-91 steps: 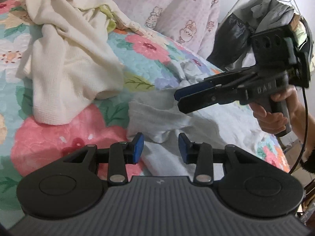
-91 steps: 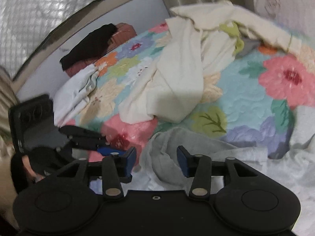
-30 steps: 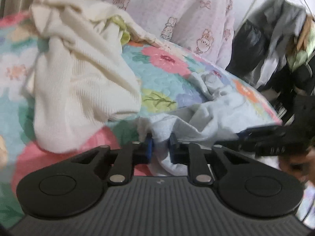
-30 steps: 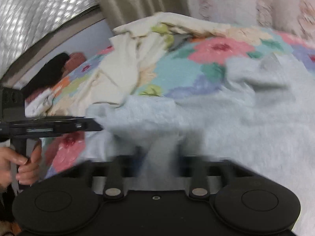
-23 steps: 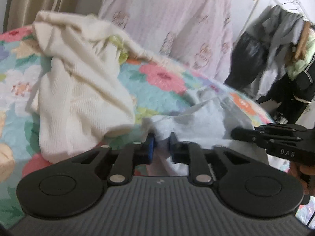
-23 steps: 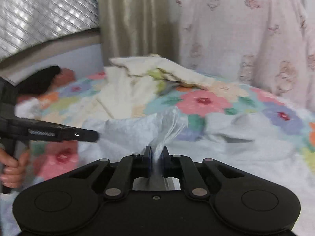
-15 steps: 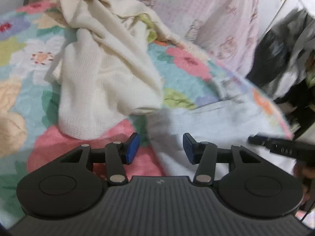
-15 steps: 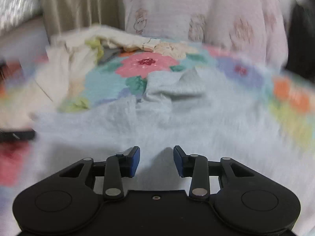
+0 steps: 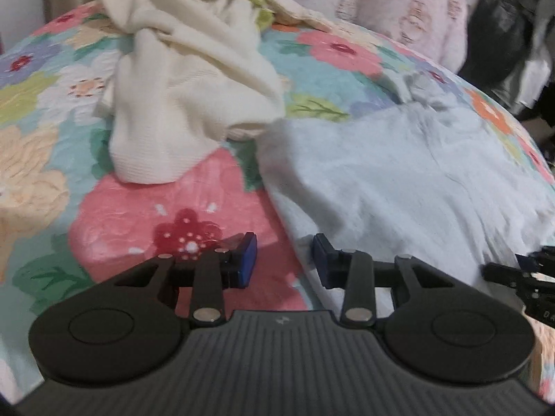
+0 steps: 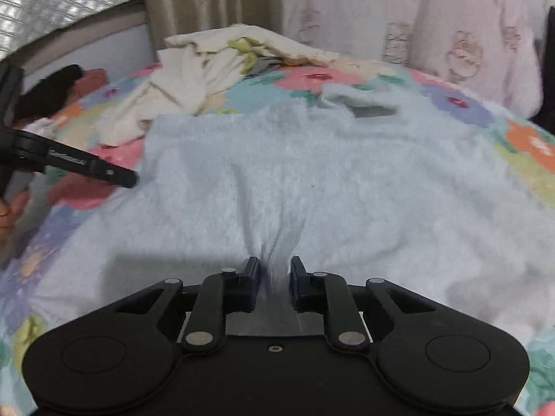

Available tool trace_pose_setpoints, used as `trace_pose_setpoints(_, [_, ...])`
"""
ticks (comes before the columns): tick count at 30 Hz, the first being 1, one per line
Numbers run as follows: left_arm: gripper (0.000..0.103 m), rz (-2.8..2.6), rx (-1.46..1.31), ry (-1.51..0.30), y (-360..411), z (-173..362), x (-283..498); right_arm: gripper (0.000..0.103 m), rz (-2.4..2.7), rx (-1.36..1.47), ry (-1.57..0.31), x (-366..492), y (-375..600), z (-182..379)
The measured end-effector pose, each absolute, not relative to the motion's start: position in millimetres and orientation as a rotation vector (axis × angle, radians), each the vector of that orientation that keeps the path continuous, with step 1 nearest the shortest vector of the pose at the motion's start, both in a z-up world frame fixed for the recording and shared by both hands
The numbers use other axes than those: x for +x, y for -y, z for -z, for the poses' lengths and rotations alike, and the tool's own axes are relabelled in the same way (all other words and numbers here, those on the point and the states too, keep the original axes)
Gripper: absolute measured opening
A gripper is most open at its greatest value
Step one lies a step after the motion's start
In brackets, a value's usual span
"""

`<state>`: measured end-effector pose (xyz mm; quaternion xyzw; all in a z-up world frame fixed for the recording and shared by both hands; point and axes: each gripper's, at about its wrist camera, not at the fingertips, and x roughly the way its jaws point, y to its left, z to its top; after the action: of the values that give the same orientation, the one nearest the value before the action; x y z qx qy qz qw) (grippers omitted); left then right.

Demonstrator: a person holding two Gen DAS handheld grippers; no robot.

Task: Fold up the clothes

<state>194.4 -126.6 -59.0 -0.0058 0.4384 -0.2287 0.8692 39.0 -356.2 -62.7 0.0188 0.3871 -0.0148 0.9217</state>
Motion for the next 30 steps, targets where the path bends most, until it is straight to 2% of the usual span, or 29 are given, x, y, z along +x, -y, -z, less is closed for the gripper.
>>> trace_pose_setpoints(5, [0.035,0.438,0.034,-0.885,115.8,39.8,193.4,0.019,0.111,0.039,-0.832,53.8,383.2,50.5])
trace_pose_setpoints(7, [0.035,0.477,-0.032,-0.841,109.7,18.1,196.5,0.028,0.120,0.122,-0.825,63.4,403.1,35.0])
trace_pose_setpoints(9, [0.042,0.558,-0.067,-0.805,116.2,-4.3,200.8,0.041,0.084,0.261,-0.795,71.6,428.4,15.6])
trace_pose_setpoints(11, [0.045,0.650,-0.058,-0.783,138.0,-22.7,208.0,0.042,0.007,0.418,-0.798,91.2,457.9,-0.6])
trace_pose_setpoints(13, [0.050,0.726,-0.054,-0.794,167.9,-30.7,222.1,0.049,-0.073,0.562,-0.813,113.9,486.0,-13.9])
trace_pose_setpoints(18, [0.051,0.844,-0.080,-0.882,246.5,-18.5,275.1,0.057,-0.135,0.701,-0.935,179.9,530.6,-17.0])
trace_pose_setpoints(20, [0.059,0.831,0.037,-0.893,283.0,-9.1,287.6,0.059,-0.107,0.691,-0.992,201.3,543.1,-10.0])
trace_pose_setpoints(22, [0.061,0.817,0.186,-0.874,314.0,0.1,289.8,0.059,-0.099,0.729,-1.035,217.1,558.8,1.2])
trace_pose_setpoints(26, [0.065,0.914,0.228,-0.913,353.5,18.5,299.9,0.062,-0.086,0.846,-1.058,235.8,589.7,18.4])
trace_pose_setpoints(30, [0.065,0.699,0.343,-0.871,379.1,31.7,325.8,0.062,-0.053,0.881,-1.021,255.2,612.6,24.9])
